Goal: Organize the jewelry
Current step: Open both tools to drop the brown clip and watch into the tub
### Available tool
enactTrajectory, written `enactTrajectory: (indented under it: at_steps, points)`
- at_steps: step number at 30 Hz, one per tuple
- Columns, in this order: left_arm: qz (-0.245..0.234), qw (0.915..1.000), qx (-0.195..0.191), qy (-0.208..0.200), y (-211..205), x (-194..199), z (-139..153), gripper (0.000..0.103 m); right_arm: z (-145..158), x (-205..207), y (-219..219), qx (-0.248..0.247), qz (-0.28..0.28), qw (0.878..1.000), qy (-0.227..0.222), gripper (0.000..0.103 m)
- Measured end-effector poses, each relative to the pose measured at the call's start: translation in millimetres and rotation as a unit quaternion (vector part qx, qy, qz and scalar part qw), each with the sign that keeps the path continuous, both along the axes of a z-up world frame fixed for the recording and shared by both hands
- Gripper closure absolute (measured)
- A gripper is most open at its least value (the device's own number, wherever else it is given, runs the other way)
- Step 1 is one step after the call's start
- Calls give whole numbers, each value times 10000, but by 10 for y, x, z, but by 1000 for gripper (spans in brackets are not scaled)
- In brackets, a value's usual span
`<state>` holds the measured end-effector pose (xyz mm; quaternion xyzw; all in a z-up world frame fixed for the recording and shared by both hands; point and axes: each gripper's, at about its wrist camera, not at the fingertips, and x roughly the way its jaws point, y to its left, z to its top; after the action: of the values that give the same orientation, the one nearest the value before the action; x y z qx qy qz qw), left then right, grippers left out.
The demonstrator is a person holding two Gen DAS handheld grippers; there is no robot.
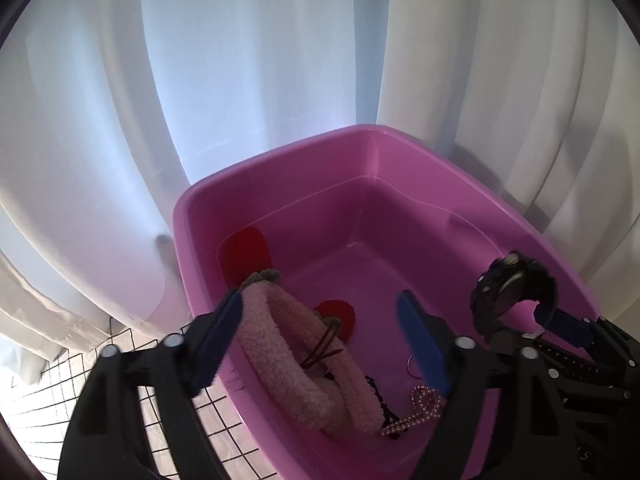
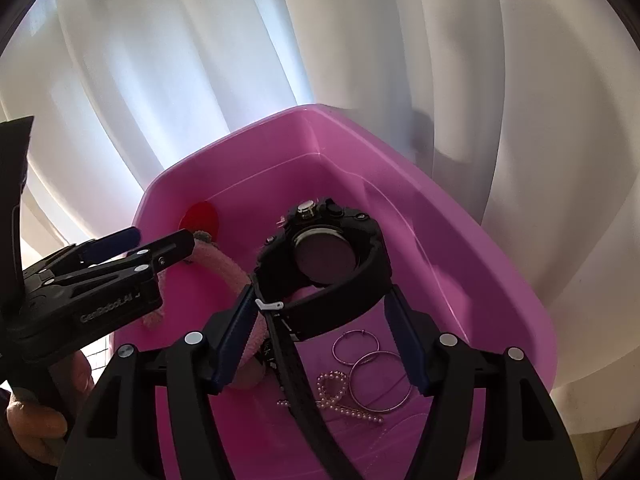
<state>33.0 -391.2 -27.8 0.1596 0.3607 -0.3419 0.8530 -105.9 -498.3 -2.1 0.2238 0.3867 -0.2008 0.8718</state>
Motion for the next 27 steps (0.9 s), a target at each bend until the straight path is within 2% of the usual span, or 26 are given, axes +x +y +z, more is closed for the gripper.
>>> enactTrajectory:
  at_steps: [2, 4, 11, 27]
  points:
    - [-25, 10000, 10, -12, 0, -4, 32, 11, 39, -14, -3, -25, -50, 10000, -59, 34]
    - [-15, 10000, 75, 6, -5, 5, 38, 9, 72, -12, 7, -69, -43, 9999, -80, 32]
    - [97, 9998, 123, 158, 75, 38, 65, 9, 107, -24, 56, -28, -32, 9999, -113, 31]
    - [296, 9994, 149, 106, 375, 19, 186, 9, 236, -78, 300, -145, 77, 9997, -159, 31]
